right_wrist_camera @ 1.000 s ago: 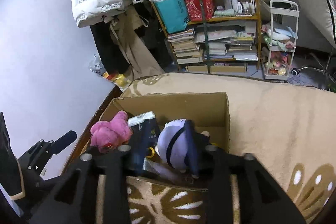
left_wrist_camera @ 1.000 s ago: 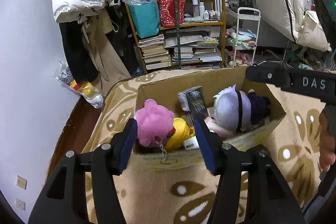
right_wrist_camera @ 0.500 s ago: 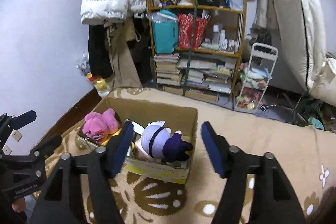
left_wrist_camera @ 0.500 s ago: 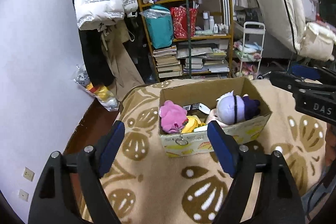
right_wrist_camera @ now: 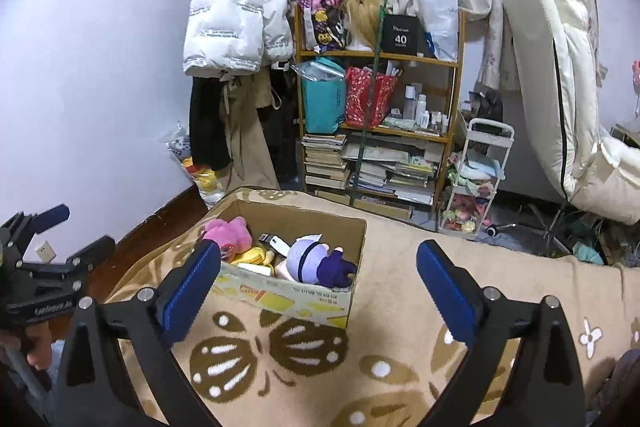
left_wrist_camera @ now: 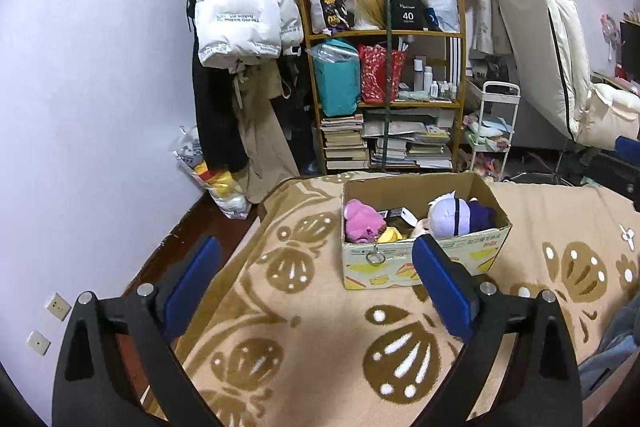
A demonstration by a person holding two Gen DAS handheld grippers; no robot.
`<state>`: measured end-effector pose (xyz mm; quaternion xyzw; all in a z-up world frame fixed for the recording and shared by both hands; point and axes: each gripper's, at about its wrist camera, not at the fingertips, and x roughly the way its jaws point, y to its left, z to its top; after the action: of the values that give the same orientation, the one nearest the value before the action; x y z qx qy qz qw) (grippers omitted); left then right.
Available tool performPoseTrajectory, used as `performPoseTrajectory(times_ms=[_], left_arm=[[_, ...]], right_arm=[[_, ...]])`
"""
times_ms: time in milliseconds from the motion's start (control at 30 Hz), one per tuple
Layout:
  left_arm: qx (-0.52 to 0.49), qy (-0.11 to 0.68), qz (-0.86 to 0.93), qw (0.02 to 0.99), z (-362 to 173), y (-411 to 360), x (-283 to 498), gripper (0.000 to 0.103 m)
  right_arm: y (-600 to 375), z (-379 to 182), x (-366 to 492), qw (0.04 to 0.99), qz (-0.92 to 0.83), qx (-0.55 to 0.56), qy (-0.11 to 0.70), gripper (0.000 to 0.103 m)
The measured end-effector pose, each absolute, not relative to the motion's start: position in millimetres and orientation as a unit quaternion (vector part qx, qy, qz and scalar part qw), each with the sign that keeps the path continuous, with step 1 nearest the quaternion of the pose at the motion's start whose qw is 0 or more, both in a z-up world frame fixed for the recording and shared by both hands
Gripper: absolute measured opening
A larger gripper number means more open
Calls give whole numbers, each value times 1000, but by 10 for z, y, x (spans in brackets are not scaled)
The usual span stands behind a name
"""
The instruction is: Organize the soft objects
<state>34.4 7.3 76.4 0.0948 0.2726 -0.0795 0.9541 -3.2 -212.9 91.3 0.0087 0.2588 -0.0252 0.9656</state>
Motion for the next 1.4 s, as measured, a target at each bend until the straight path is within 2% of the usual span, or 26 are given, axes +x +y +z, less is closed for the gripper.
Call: performPoseTrajectory(times_ms=[367,700,1033,1400], left_arm=[[98,242,-67,963,675,162,-58,96],[94,220,-53,970,626,160,-234,96],[105,241,-43,964,383,68,-21,96],[119,262,-39,957,235,13,35,96]], right_arm=[[-2081,834,-493,970,-56,-2,237,103],[-2233,634,-696,971,-53,41,231,103],[-2325,397,-569,963,-52,54,259,103],[-2336,324,-509,963,-65,60,255,103]])
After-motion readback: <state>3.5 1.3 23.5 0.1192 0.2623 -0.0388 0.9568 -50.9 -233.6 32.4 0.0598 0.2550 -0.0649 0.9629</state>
